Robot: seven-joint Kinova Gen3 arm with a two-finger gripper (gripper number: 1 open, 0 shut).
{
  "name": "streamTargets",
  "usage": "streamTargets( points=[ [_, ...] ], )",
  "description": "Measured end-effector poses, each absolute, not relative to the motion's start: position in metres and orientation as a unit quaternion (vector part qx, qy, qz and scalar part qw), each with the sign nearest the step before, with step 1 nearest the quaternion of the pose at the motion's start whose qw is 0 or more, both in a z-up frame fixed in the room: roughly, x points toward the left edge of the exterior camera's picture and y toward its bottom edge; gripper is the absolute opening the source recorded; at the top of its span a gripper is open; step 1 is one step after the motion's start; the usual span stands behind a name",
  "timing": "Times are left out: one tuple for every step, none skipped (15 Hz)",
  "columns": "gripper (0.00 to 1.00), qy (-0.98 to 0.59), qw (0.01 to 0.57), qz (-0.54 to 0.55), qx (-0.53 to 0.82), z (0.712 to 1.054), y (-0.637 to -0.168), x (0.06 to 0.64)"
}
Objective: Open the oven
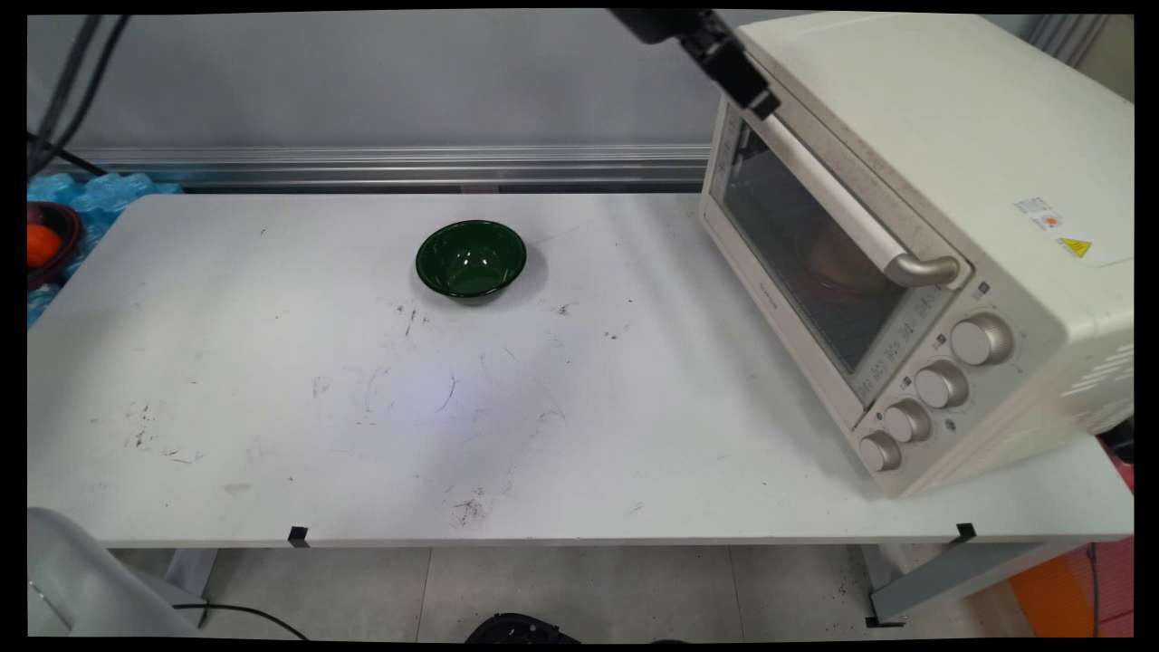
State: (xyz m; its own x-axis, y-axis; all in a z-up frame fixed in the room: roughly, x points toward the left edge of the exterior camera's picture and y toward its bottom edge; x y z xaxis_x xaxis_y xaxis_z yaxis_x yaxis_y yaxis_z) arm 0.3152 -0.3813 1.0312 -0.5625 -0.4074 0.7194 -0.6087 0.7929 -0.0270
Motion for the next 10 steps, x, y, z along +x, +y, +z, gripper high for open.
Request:
streamTargets(
  points=[
    [1.0, -0.874, 0.365, 0.138, 0.291, 1.032, -0.383, 0.31],
    [1.0, -0.874, 0.363, 0.138, 0.293, 1.033, -0.386, 0.301],
    [1.0, -0.873, 0.361, 0.139, 0.296, 1.034, -0.389, 0.292],
    [1.0, -0.874, 0.359, 0.138, 0.299, 1.035, -0.39, 0.283],
    [1.0, -0.874, 0.356, 0.138, 0.301, 1.036, -0.391, 0.276],
    [1.0, -0.874, 0.355, 0.137, 0.302, 1.036, -0.391, 0.271],
    [1.0, -0.875, 0.351, 0.136, 0.304, 1.036, -0.391, 0.263],
    [1.0, -0.876, 0.348, 0.136, 0.305, 1.036, -0.391, 0.257],
    [1.0, -0.877, 0.345, 0.135, 0.306, 1.036, -0.391, 0.25],
    [1.0, -0.878, 0.342, 0.135, 0.306, 1.035, -0.391, 0.245]
  ],
)
